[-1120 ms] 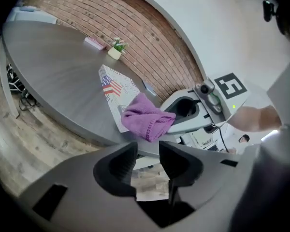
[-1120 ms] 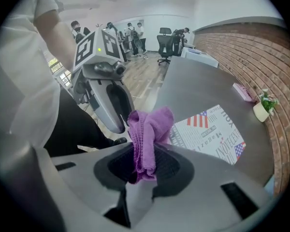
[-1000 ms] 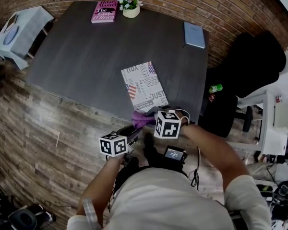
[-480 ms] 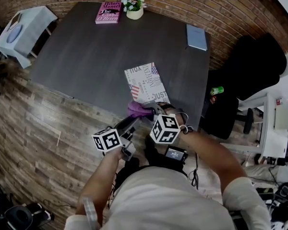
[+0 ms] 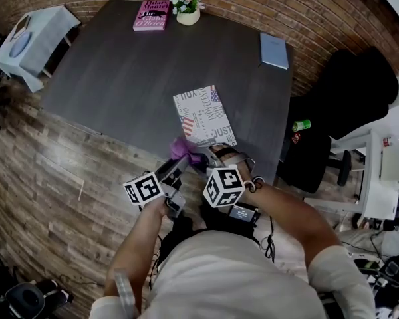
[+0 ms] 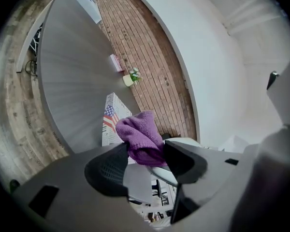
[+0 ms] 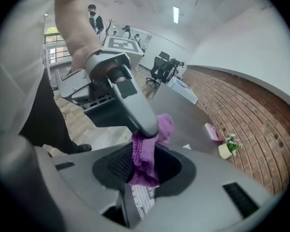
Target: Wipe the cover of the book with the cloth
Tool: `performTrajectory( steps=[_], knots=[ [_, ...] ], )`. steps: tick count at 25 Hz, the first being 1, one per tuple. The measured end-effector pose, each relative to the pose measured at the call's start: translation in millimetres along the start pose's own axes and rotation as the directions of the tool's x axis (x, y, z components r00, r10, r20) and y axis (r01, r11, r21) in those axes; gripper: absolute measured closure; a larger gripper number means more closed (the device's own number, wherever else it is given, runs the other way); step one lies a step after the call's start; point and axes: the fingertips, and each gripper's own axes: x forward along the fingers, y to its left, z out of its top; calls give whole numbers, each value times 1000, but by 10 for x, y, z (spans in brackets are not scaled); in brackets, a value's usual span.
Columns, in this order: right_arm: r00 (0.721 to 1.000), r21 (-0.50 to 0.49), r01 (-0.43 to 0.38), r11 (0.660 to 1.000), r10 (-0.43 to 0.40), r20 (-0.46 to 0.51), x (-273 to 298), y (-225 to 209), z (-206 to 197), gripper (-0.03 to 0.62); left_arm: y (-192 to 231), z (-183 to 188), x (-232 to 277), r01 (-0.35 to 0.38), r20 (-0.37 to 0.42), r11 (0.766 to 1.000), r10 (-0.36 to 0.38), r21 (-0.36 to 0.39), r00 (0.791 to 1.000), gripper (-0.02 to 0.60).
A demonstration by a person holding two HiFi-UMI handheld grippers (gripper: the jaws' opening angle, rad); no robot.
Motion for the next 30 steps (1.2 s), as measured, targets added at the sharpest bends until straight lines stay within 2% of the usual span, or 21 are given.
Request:
performTrajectory(
  steps=[5, 12, 17, 20, 22, 24, 26, 28, 30],
  knots=[
    [999, 22, -31, 999, 31, 35, 14, 42, 20, 473, 59, 15, -13, 7, 14, 1000, -7, -22, 1000, 348],
    [999, -58, -24, 998, 26, 19, 41, 47, 16, 473, 65, 82, -13, 31, 35, 998, -29, -63, 999, 334],
    [998, -56, -32, 998, 35, 47, 47, 51, 70, 473, 138, 108, -15, 26, 41, 997, -23, -78, 999, 429],
    [996, 7, -58, 998, 57, 63, 61, 46, 75, 457, 221, 173, -45, -30, 48, 999, 31, -15, 998, 453],
    [996, 53, -64, 997, 61, 61, 79, 1, 39, 456, 308, 251, -79, -94, 51, 994, 91, 60, 995, 459],
    [998, 78, -58, 995, 55, 40, 110, -55, -45, 462, 401, 329, -112, -156, 43, 975, 151, 155, 988, 460],
    [999, 91, -48, 995, 48, -4, 160, -112, -180, 502, 479, 410, -126, -201, 33, 949, 199, 242, 980, 460],
    [997, 105, -45, 993, 51, -59, 232, -158, -348, 538, 543, 499, -122, -231, 30, 924, 234, 306, 972, 460],
    [991, 130, -61, 990, 75, -111, 310, -176, -513, 543, 591, 576, -104, -254, 28, 899, 262, 358, 965, 460]
  ],
)
